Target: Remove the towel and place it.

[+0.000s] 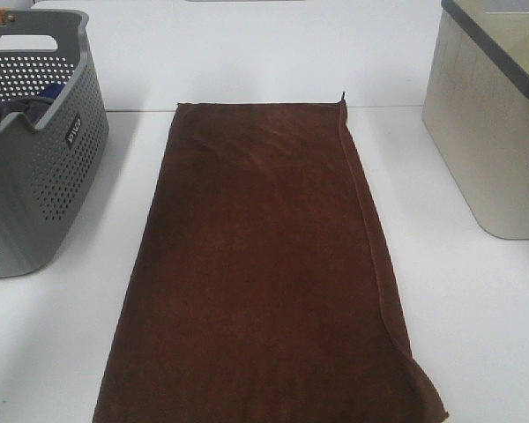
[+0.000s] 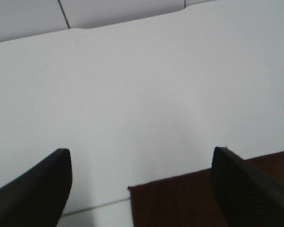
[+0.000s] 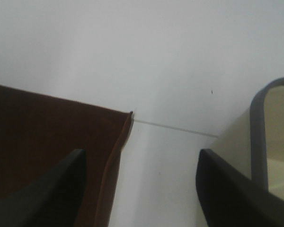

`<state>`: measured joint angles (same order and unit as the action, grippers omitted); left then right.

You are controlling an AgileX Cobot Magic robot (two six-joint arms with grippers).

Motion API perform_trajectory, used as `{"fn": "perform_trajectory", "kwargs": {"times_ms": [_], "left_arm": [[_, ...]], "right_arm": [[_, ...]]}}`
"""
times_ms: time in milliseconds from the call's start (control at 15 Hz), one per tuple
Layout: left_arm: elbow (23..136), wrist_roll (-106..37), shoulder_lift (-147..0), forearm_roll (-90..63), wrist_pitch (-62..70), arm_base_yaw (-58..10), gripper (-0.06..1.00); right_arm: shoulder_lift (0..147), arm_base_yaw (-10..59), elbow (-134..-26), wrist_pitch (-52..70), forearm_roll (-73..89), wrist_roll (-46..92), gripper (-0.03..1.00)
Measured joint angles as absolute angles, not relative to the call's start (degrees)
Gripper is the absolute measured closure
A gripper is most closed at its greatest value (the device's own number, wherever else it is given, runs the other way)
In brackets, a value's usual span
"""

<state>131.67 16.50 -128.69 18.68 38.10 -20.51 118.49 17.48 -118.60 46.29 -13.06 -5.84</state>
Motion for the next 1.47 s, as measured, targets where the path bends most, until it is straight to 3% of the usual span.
{"fn": "perform_trajectory", "kwargs": {"times_ms": [400, 733, 1467], "left_arm": [[131.95, 9.74, -117.28, 17.3, 68.18, -20.51, 0.18], [127.83, 9.05, -108.98, 16.73, 69.33, -20.51, 0.18], [66.12, 12.38, -63.48, 15.64, 69.5, -20.51, 0.18]], "right_arm": [[113.22, 17.48, -118.54, 69.04, -11.23, -2.64, 0.33], [103.65, 17.48, -105.25, 69.27, -7.33, -2.23, 0.33], [55.29, 17.48, -56.49, 69.73, -2.58, -2.23, 0.33]]}}
